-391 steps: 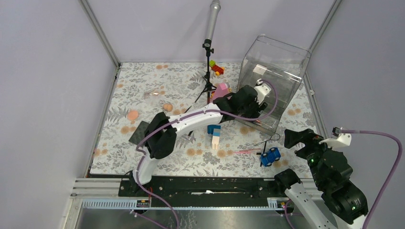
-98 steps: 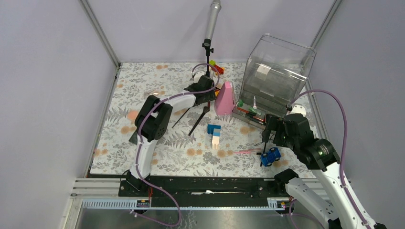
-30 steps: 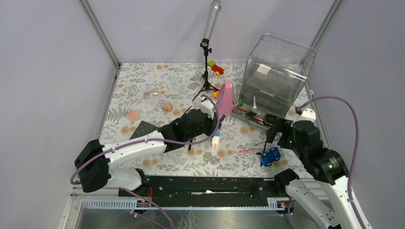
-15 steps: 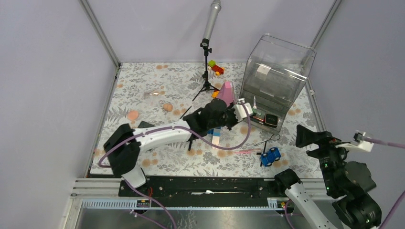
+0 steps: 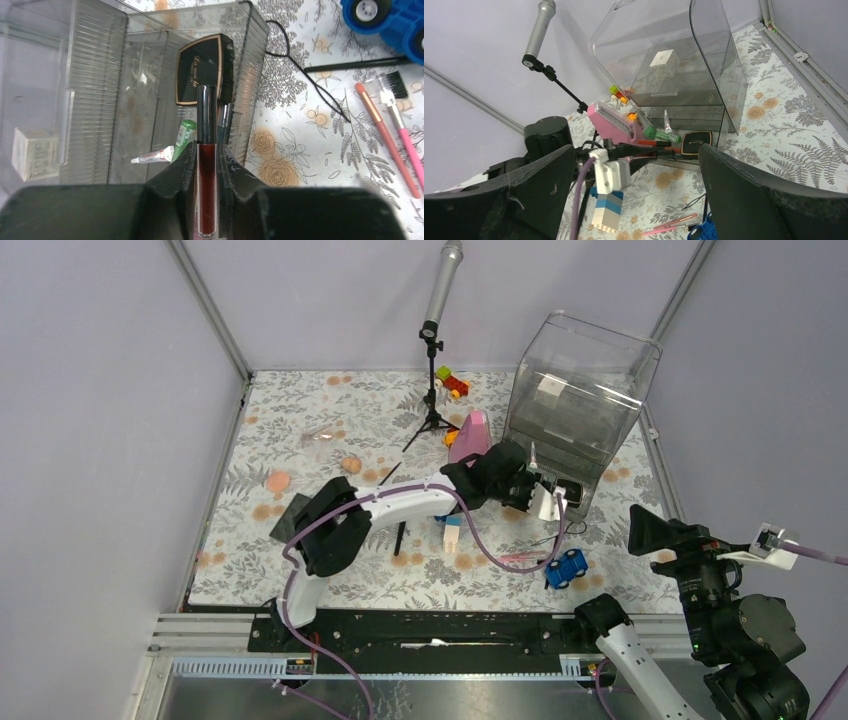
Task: Organize the makeup
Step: Place the makeup in the drawer.
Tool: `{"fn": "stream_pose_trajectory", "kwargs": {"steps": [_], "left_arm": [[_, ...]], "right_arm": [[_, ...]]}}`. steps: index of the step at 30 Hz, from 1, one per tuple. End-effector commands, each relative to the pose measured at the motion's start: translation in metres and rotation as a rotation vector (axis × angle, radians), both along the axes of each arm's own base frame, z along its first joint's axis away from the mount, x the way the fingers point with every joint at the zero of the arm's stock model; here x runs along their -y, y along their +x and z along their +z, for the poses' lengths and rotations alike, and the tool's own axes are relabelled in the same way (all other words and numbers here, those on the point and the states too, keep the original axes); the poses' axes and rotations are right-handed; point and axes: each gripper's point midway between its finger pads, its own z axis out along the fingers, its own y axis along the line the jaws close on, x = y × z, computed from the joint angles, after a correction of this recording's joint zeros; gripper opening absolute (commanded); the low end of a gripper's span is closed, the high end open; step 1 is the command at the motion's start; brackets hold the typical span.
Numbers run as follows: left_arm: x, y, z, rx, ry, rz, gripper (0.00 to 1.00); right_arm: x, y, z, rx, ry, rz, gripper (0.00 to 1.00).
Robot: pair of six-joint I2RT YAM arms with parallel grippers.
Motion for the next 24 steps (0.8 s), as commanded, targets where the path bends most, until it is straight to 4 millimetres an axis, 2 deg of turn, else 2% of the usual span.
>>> {"fn": "stream_pose_trajectory", "kwargs": {"steps": [1, 4, 9, 14, 16, 19, 22, 24], "left_arm": [[0.02, 0.011, 0.022, 0.135, -0.054, -0.063, 0.13], [0.024, 0.019, 0.03, 0.151, -0.106, -0.023, 0.21], [0.023, 0.023, 0.057, 0.175, -0.225, 0.03, 0.47], [0.018, 0.029, 0.077, 0.18, -0.294, 0.077, 0.6], [0.014, 0.031, 0.084, 0.181, -0.318, 0.103, 0.61], [-0.001, 0.033, 0.094, 0.168, -0.346, 0.177, 0.64], [-0.026, 0.032, 0.113, 0.111, -0.467, 0.3, 0.77], [-0.044, 0.031, 0.134, 0.021, -0.593, 0.4, 0.85]], "right_arm": [[0.0, -0.003, 0.012, 0.03, 0.008, 0.007, 0.99], [-0.001, 0.0, 0.008, 0.013, 0.013, 0.006, 0.99], [0.001, 0.007, -0.008, -0.062, -0.016, -0.028, 0.99], [-0.005, 0.015, -0.011, -0.092, -0.023, -0.016, 0.99], [-0.007, 0.021, -0.014, -0.099, -0.034, -0.022, 0.99], [-0.014, 0.032, -0.016, -0.137, -0.072, -0.006, 0.99], [-0.016, 0.039, -0.022, -0.174, -0.06, -0.021, 0.99], [-0.019, 0.043, -0.029, -0.193, -0.055, -0.021, 0.99]]}}
